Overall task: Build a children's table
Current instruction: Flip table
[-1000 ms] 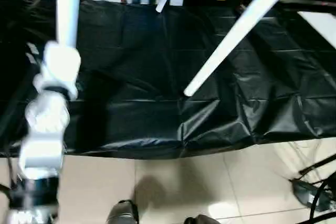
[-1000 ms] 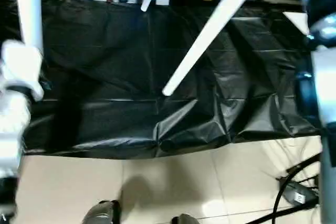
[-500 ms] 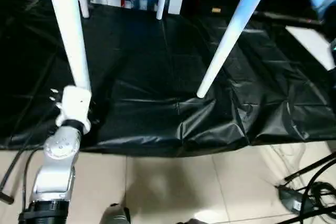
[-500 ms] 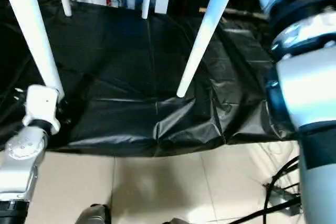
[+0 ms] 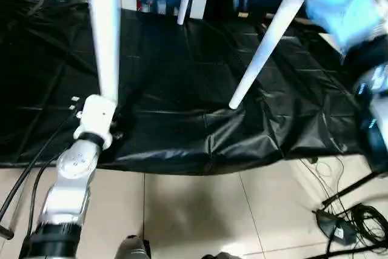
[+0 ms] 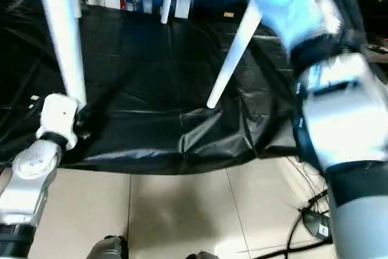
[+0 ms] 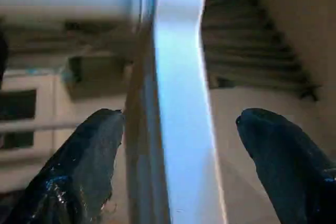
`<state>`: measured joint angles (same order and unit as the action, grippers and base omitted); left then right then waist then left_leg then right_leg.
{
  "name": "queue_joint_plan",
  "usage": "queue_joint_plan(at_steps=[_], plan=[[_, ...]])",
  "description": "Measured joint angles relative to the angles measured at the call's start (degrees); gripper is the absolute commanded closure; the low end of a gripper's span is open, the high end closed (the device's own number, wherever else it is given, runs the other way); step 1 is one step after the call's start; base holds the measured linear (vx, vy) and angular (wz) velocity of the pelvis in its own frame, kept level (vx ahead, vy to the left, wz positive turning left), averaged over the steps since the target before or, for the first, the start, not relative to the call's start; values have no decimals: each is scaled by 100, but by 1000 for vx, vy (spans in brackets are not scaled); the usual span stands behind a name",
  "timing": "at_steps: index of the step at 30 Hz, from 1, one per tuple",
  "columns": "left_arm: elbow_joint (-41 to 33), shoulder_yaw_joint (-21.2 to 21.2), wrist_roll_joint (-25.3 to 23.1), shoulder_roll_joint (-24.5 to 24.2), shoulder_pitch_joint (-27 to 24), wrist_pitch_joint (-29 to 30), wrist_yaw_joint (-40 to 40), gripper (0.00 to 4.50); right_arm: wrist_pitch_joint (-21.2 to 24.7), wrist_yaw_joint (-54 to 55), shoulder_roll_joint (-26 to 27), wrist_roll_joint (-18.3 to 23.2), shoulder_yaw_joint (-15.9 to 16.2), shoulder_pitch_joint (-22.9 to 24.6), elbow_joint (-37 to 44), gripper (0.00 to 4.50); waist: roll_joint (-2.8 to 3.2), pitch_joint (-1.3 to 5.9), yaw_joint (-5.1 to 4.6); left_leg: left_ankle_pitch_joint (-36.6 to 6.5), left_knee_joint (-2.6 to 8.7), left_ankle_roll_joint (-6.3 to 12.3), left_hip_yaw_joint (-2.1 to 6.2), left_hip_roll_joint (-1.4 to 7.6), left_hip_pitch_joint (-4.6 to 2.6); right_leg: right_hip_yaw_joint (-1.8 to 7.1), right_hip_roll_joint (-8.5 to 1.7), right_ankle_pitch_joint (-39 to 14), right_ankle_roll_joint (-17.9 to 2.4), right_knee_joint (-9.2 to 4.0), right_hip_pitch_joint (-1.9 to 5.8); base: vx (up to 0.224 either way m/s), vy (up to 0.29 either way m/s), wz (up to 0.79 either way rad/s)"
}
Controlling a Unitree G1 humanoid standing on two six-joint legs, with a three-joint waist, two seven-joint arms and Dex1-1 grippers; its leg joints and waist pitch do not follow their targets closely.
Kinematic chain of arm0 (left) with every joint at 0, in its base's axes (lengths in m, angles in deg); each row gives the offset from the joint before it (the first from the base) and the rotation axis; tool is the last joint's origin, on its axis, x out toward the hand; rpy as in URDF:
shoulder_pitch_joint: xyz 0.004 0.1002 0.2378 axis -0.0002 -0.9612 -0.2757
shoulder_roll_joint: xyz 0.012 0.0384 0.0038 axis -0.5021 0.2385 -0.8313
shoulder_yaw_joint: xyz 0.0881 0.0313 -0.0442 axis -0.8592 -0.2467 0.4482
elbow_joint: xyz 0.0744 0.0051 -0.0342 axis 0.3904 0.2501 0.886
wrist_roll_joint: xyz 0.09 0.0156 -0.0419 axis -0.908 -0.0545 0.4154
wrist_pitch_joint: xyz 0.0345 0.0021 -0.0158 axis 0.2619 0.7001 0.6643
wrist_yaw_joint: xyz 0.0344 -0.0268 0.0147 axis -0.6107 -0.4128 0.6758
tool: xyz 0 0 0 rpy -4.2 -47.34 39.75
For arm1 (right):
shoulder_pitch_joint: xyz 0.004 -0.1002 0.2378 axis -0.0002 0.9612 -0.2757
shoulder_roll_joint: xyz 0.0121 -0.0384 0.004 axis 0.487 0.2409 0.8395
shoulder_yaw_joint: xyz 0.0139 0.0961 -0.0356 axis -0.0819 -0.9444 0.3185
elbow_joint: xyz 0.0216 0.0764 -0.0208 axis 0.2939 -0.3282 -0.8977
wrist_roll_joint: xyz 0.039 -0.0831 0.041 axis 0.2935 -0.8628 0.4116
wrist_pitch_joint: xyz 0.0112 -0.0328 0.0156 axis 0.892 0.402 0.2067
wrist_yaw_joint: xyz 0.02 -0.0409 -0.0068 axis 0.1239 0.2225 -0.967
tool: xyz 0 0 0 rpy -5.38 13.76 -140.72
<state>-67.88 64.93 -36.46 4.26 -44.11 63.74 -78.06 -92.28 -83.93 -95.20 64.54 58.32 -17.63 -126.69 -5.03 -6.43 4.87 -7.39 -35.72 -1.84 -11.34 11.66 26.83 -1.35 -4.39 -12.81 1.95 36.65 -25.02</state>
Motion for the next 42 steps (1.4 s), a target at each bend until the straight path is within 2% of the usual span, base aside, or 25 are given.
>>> queue_joint_plan(at_steps=[1,2,3,4,5,6,7,8,9,10,11,13,14,15,16,17,18,20,21,23,25,28,31,35,42], plan=[[57,-9,0,-15,45,-7,0,305,-93,-16,4,74,-89,93,80,63,24,-15,-3,0,21,0,-12,6,2,-61,-6,-19,-33,6,4,-92,0,-3],[110,-15,0,-49,104,-8,-1,305,-206,-60,10,196,-163,197,190,63,33,-19,38,0,69,0,-98,36,19,-130,-34,-140,-222,169,-2,-92,0,-3],[178,-44,0,-70,174,-2,-20,305,-253,-140,17,310,-212,298,293,63,16,-21,75,1,115,0,-208,38,34,-180,-81,-350,-413,440,-22,-131,-18,11],[223,-88,0,-71,239,8,-68,305,-297,-212,36,434,-248,385,380,63,-48,2,164,2,156,-1,-389,42,19,-157,-88,-530,-442,702,-2,-95,-97,20],[234,-134,1,-77,276,-15,-113,305,-269,-351,155,656,-282,499,597,63,-179,45,172,-93,25,-86,-500,72,-15,42,-115,-572,-173,752,-132,-95,-97,20],[263,-132,3,-75,228,-46,-108,305,-212,-452,316,794,-250,675,788,63,-150,46,228,-405,-510,-167,-248,70,24,43,-117,-542,-119,749,-130,-45,-106,1],[348,-105,3,-95,210,-71,-90,305,-128,-502,427,894,-172,961,1015,63,-108,43,230,-455,-759,-116,256,-96,-96,26,-83,-543,-117,686,-17,0,0,0],[446,-117,3,-109,236,-81,-87,305,25,-528,455,921,-104,1346,1185,63,-23,19,135,-709,-629,-295,629,-207,-448,-134,-81,-536,-126,548,26,0,0,0],[534,-104,4,-148,267,-104,-69,305,187,-503,507,939,-81,1651,1236,63,-34,-27,76,-714,-508,-297,594,-161,-455,-142,-37,-528,-141,401,21,-65,11,3],[606,-78,4,-165,265,-102,-53,305,339,-496,600,929,-39,1915,1236,63,-30,-30,42,-712,-412,-297,605,-134,-453,-134,40,-492,-238,234,110,-143,38,-1],[777,-44,4,-209,313,-99,-33,305,543,-466,746,929,-35,2303,1371,63,-23,-30,3,-706,-333,-291,624,-124,-450,-177,72,-329,-466,35,173,-143,38,-1],[926,-19,10,-280,345,-97,1,305,738,-425,864,917,11,2694,1450,63,-22,-30,-39,-635,-319,-259,594,-121,-457,-246,15,9,-593,-111,219,-83,66,-10],[1025,-11,40,-304,355,-107,-2,270,898,-417,920,913,22,2881,1489,63,-22,-31,-53,-629,-319,-255,555,-125,-489,-248,-19,108,-529,-149,242,-76,54,-6],[1118,-2,84,-319,383,-120,-15,249,1125,-411,999,958,-35,3091,1654,63,-22,-31,-66,-629,-278,-255,539,-125,-527,-248,-24,104,-514,-174,254,0,0,0],[1202,-7,89,-351,403,-122,-30,249,1265,-412,1083,978,-36,3220,1694,63,-23,-31,-79,-630,-230,-257,519,-126,-570,-248,-28,85,-482,-203,258,0,0,0],[1327,-63,19,-471,429,-121,-120,235,1498,-406,1190,1048,-44,3382,1774,63,-12,-38,-101,-631,-147,-258,499,-126,-620,-267,-44,57,-435,-250,282,0,0,0],[1391,-88,-29,-529,434,-116,-153,230,1600,-404,1233,1081,-44,3434,1791,63,-4,-43,-119,-631,-105,-258,489,-128,-633,-273,-50,47,-417,-274,304,0,0,0],[1573,-106,-77,-597,513,-119,-235,194,2063,-301,1249,1231,-139,3641,1897,63,9,-51,-145,-630,25,-258,461,-138,-646,-285,-69,31,-389,-347,295,0,0,0],[1683,-120,-121,-631,575,-125,-244,194,2331,-234,1285,1338,-270,3746,1996,63,37,-69,-146,-630,68,-258,445,-144,-648,-278,-73,32,-389,-353,279,0,0,0],[1831,-142,-186,-651,676,-124,-258,182,2731,-158,1401,1509,-413,3871,2056,63,55,-81,-151,-610,156,-283,387,-159,-637,-238,-88,67,-357,-343,215,-20,-51,3],[1926,-177,-182,-649,777,-119,-270,170,3017,-183,1483,1597,-477,3959,2156,63,57,-82,-140,-521,190,-262,354,-143,-620,-237,-87,201,-343,-338,181,-16,-59,4],[1986,-202,-184,-648,798,-122,-266,141,3317,-203,1664,1856,-582,4140,2362,63,60,-84,-143,-437,188,-308,318,-92,-621,-247,-83,303,-311,-278,146,-5,-55,3],[1917,-194,-197,-635,776,-123,-154,113,3501,-246,1764,2241,-698,4422,2705,63,60,-84,-150,-436,197,-309,312,-66,-569,-262,-75,305,-310,-263,89,3,-17,0],[1491,-87,-231,-587,438,-204,179,102,3831,67,1812,2371,-969,4746,3015,63,61,-85,-188,-429,195,-321,305,-64,-570,-256,-73,326,-304,-250,83,0,0,0],[989,161,-193,-556,170,-200,413,102,4319,362,1804,2527,-1428,4554,2828,63,60,-83,-233,-374,184,-402,293,-61,-549,-243,-73,460,-247,-232,40,26,0,0]])
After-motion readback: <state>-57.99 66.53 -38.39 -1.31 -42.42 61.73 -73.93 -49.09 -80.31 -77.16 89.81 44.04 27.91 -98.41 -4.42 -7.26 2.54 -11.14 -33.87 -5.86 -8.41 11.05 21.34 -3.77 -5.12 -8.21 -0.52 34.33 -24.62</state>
